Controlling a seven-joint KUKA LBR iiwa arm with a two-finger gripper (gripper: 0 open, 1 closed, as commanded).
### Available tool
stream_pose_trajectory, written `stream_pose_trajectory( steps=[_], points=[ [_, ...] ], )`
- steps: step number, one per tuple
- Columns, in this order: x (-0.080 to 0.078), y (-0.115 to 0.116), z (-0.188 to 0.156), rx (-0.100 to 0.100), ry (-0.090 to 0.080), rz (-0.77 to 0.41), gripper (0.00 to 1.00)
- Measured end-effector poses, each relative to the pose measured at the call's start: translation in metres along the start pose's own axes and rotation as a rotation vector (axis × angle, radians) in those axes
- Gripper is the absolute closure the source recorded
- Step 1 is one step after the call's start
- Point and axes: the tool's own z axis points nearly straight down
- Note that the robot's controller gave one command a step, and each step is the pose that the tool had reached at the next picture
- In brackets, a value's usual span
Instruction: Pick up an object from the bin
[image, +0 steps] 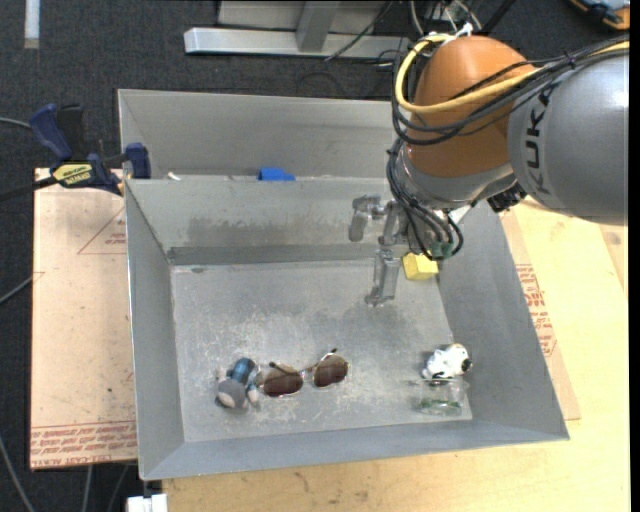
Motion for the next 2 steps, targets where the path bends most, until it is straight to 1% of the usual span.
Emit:
stream_pose_trajectory(
  steps=[1, 2],
  points=[
    [-0.001, 0.0, -0.005, 0.0, -0.008, 0.001, 0.0],
    [0.032, 0.02, 0.036, 0.001, -0.015, -0.156, 0.0]
  ],
)
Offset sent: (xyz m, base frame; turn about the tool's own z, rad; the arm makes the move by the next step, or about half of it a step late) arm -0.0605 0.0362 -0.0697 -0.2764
